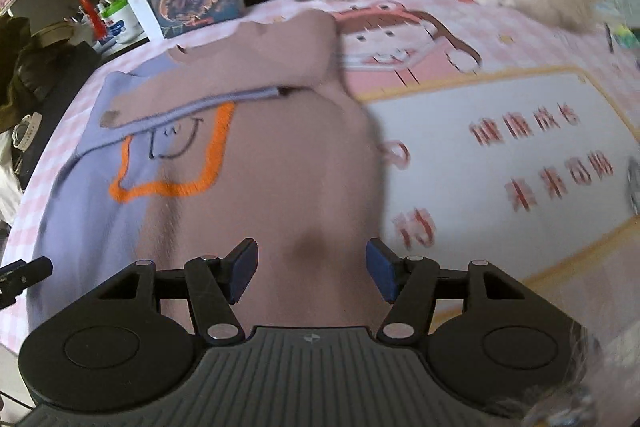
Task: Fold clothes
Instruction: 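Move both open tools to the sweater hem, then close both tools on the sweater hem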
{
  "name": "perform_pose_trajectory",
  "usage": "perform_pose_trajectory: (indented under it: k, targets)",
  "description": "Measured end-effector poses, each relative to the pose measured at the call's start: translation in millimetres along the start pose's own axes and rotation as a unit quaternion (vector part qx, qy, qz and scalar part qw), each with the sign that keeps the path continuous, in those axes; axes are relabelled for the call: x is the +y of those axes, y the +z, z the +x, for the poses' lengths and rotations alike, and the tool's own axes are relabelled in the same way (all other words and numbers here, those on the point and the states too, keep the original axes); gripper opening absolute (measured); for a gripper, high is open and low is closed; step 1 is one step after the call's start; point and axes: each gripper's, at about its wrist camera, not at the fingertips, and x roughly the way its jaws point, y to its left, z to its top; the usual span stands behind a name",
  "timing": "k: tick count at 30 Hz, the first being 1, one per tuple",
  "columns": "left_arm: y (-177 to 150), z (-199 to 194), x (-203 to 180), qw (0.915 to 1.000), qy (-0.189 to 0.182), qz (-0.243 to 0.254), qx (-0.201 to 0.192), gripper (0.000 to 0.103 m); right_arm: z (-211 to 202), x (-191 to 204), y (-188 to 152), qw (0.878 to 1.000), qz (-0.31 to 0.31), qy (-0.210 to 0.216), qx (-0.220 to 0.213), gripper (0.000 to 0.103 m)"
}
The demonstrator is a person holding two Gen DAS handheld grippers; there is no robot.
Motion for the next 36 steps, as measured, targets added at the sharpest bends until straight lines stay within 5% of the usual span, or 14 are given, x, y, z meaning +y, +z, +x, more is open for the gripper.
perform_pose_trajectory:
  k: [11,16,18,23,25,29,36]
  targets:
    - [-33.0,-21.0,12.8,0.9976,0.041,-0.052,0.023,0.080,-26.2,-28.8,-40.8,1.000,-0.008,0.016,0.024,0.051]
    - [-37.8,-20.1,25.1,0.9952,0.030,-0.087,0.030,0.075,-28.3,-25.2,-52.3,0.999,-0.035,0.021,0.026,0.046]
    - [-36.6,-20.1,28.1,0.9943,0.025,-0.100,0.028,0.065,-28.1,-22.0,-54.0,0.999,-0.044,0.021,0.025,0.036]
    - [-31.7,-16.5,28.6,0.9927,0.027,-0.114,0.029,0.011,-25.8,-17.1,-54.5,0.998,-0.049,0.032,0.028,0.015]
    - [-27.9,-21.7,24.5,0.9940,0.022,-0.106,0.013,0.005,-26.1,-16.8,-52.3,0.998,-0.037,0.038,0.026,0.012]
    - [-17.3,-35.4,10.4,0.9963,-0.003,-0.082,-0.026,0.006,-39.1,-12.2,-46.6,0.997,-0.025,0.074,-0.009,0.010]
    - [-18.6,-20.5,33.9,0.9905,-0.017,-0.135,0.020,0.016,-34.3,-7.9,-42.6,0.997,-0.012,0.082,0.004,0.011]
